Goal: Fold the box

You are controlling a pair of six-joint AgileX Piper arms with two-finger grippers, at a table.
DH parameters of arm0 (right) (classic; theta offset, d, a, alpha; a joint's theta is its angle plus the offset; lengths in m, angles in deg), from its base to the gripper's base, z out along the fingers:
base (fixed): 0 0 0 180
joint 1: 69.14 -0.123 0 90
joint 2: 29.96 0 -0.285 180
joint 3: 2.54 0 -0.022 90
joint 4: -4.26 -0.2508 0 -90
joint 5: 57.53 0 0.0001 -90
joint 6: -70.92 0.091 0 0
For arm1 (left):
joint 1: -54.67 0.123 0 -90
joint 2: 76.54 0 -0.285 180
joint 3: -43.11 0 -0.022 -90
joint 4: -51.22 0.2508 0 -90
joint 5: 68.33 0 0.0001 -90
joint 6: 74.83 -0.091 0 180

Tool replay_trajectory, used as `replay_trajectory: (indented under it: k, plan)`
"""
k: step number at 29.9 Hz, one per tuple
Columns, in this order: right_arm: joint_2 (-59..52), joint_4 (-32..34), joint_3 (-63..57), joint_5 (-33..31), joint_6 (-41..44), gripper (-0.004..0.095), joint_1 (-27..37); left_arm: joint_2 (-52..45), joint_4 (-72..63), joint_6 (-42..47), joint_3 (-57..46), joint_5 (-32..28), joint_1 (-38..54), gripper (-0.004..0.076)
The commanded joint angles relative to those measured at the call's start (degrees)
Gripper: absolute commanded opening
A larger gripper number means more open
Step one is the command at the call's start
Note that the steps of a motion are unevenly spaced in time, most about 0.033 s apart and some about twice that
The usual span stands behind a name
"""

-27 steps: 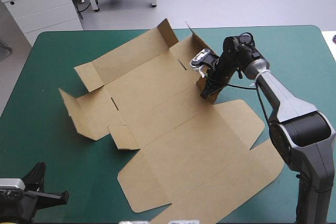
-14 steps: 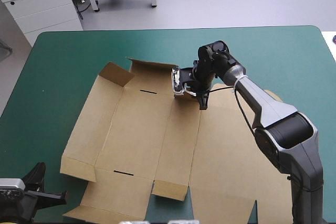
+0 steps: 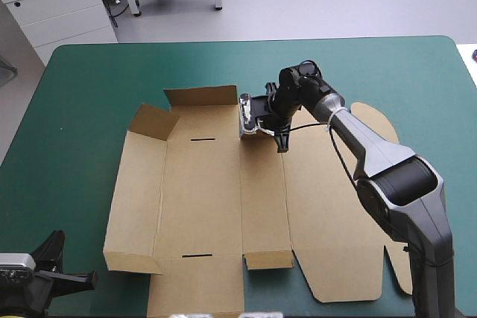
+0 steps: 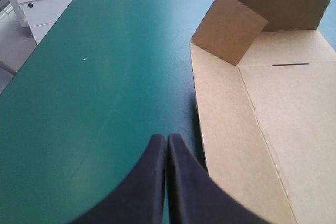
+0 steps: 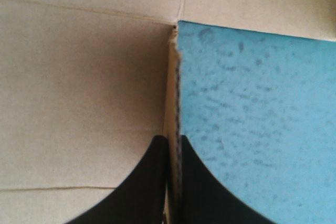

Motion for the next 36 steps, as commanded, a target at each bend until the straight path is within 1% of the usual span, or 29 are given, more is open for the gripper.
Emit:
replay_trajectory:
  k: [1, 5, 6, 8, 9, 10, 11, 13, 14, 16, 19, 21, 23, 25, 26, 28, 31, 33, 36]
  plan:
    - [-2.3, -4.0, 1.9, 3.2, -0.6, 0.0092, -0.2, -0.8, 0.1, 0.2, 1.8, -4.3, 0.2, -0.001]
    - [-2.3, -4.8, 2.0, 4.6, 4.1, 0.0379, -0.2, -0.8, 0.1, 0.2, 1.8, -4.3, 0.2, -0.001]
    - [-2.3, -4.7, 2.8, 4.7, 6.8, 0.0483, -0.2, -0.8, 0.1, 0.2, 1.8, -4.3, 0.2, -0.001]
    - [-2.3, -3.9, 4.1, 4.0, 11.3, 0.0596, -0.2, -0.8, 0.1, 0.2, 1.8, -4.3, 0.2, -0.001]
    - [-2.3, -3.0, 5.7, 3.4, 17.8, 0.0645, -0.2, -0.8, 0.1, 0.2, 1.6, -4.6, 0.2, -0.001]
    - [-2.3, -1.4, 6.9, 3.1, 22.9, 0.0655, -0.2, -0.8, 0.1, 0.2, 1.5, -4.9, 0.2, -0.001]
    - [-2.3, 0.1, 8.5, 2.5, 28.3, 0.0649, -0.2, -0.8, 0.1, 0.2, 1.4, -5.0, 0.2, -0.001]
    - [-2.3, 3.6, 12.1, 0.2, 35.4, 0.0611, -0.2, -0.8, 0.1, 0.2, 1.4, -5.2, 0.2, -0.0009]
    - [-2.5, 4.9, 13.8, -1.2, 38.7, 0.0568, -0.2, -0.8, 0.1, 0.2, 1.4, -5.2, 0.2, -0.0009]
    - [-2.4, 5.6, 16.5, -3.5, 44.9, 0.0464, -0.2, -0.8, 0.1, 0.2, 1.4, -5.2, 0.2, -0.0008]
    - [-2.4, 5.7, 20.4, -5.4, 54.3, 0.0216, 0.6, -0.8, 0.1, 0.2, 1.4, -5.2, 0.2, -0.0008]
    - [-2.7, 7.5, 21.4, -5.6, 62.6, -0.0019, 1.5, -0.8, 0.1, 0.2, 1.4, -5.2, 0.2, 0.0001]
    - [-3.5, 10.8, 21.3, -6.7, 70.7, 0.0002, 2.7, -0.8, 0.1, 0.2, 1.4, -5.2, 0.2, 0.005]
    - [-4.3, 13.5, 21.3, -9.9, 72.9, 0.0, 4.1, -0.4, 0.1, 0.2, 1.4, -5.2, 0.2, 0.0147]
    - [-4.6, 13.7, 21.3, -11.5, 73.1, 0.0, 4.7, -0.4, 0.1, 0.2, 1.4, -5.2, 0.2, 0.0218]
    - [-6.3, 12.3, 20.6, -11.4, 73.4, 0.0, 6.5, -0.1, 0.5, 0.7, 1.4, -5.2, 0.2, 0.0401]
    - [-9.0, 9.5, 19.7, -11.2, 74.2, 0.0, 8.4, 0.7, 2.0, 2.8, 1.4, -5.3, 0.2, 0.0609]
    - [-10.8, 10.1, 18.9, -11.5, 74.2, 0.0, 9.0, 0.9, 2.4, 3.2, 1.4, -5.3, 0.2, 0.0655]
    - [-13.6, 10.1, 15.5, -11.3, 74.5, -0.0001, 9.9, 0.9, 2.3, 3.2, 1.4, -5.2, 0.2, 0.065]
